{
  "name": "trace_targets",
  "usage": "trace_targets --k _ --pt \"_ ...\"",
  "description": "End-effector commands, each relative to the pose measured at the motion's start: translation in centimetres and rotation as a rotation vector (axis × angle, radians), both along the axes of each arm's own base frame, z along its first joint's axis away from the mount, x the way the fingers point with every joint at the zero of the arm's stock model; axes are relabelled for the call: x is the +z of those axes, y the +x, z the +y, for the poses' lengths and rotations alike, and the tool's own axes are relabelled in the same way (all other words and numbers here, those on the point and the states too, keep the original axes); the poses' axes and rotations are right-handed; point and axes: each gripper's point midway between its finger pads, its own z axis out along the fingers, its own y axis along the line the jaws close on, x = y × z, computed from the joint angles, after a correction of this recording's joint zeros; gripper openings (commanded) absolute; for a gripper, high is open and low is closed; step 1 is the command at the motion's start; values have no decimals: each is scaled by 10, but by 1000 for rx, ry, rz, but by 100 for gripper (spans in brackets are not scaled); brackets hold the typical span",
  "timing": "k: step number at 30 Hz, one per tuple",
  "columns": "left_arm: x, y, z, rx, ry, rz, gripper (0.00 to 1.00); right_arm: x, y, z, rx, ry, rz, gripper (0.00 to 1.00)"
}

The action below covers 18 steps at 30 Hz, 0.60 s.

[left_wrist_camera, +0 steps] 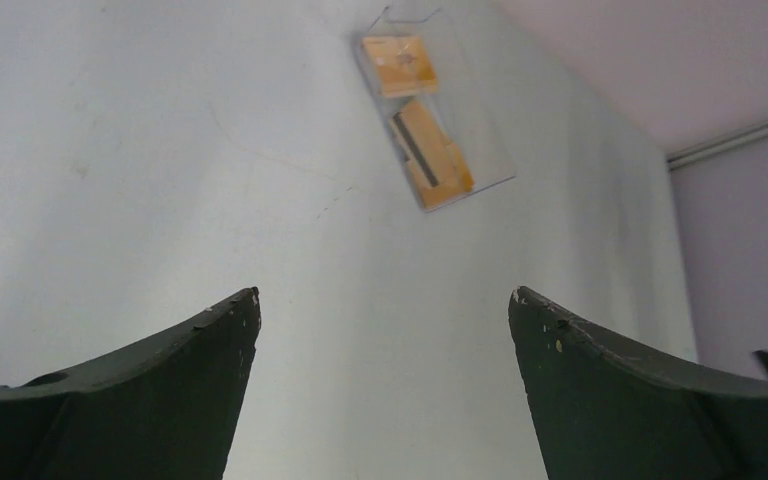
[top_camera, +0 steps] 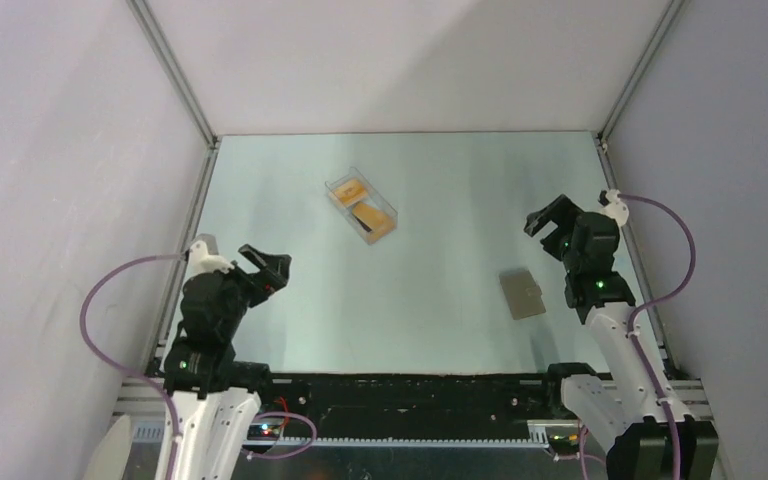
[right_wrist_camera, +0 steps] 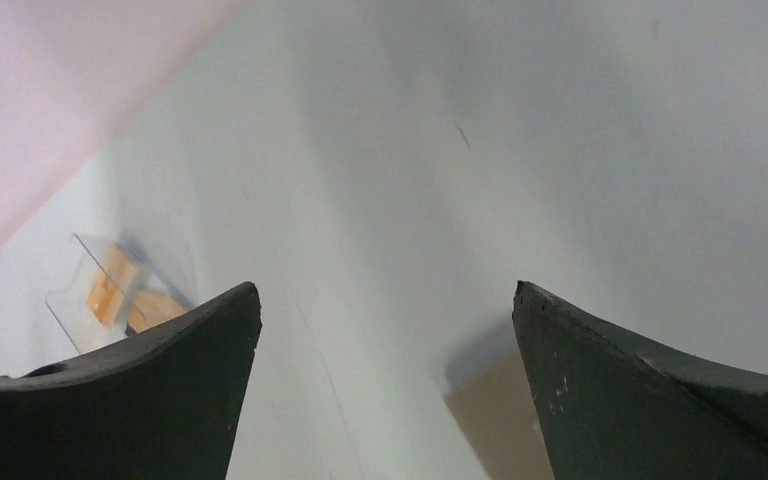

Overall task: Put the credit cards into the card holder
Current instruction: Move the card holder to the center of the board.

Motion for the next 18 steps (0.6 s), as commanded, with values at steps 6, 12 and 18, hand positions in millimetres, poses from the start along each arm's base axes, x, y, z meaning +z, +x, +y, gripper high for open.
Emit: trace_targets --k 6,12,18 --pt "20 -38 -9 -7 -135 -70 98 -41 -71 22 121 214 312 100" --pt "-10 -32 -40 -131 -241 124 98 -44 -89 15 193 205 349 100" --pt "-32 -11 -68 -280 -281 219 98 -55 -90 12 199 272 408 100"
